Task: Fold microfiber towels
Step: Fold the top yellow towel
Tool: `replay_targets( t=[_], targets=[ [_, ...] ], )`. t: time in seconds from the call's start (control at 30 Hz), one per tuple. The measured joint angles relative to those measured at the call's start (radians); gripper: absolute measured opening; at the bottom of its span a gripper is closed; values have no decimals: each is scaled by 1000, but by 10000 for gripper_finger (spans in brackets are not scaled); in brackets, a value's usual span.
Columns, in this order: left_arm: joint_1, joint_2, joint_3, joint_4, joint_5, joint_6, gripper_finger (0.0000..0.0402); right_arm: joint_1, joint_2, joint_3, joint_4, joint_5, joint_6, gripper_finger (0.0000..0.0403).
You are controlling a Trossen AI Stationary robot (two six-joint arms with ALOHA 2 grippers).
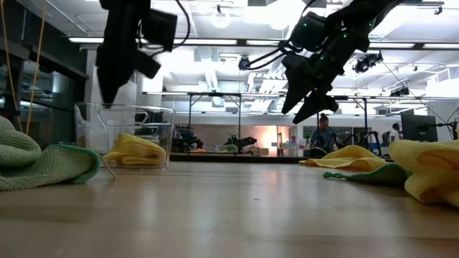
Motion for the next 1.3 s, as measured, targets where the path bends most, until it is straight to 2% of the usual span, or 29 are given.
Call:
replay_targets(
  t=[0.17,0.33,0.57,0.83,0.93,1.07,1.13,1.23,1.3],
  targets=[
    [14,-60,50,86,-6,0,0,0,0,0,6,0,0,224],
    [10,-173,17,364,61,26,0,0,0,0,65,2,0,224],
    [-12,-354,-210,967,198,-36,0,0,0,0,191,-17,0,224],
    [-1,-443,-517,1641,203,-196,0,0,-1,0,290,-71,-4,224],
    [9,-443,-554,1716,202,-227,0,0,-18,0,301,-81,-4,224],
    [14,-442,-556,1682,195,-214,2,-1,-78,1,279,-79,6,224],
    [14,-442,-556,1673,195,-186,6,-2,-109,35,141,0,29,224],
    [11,-442,-556,1666,194,-160,19,2,-111,104,-190,158,38,224],
    [10,-442,-556,1665,194,-145,32,5,-106,117,-345,186,39,224]
  ],
)
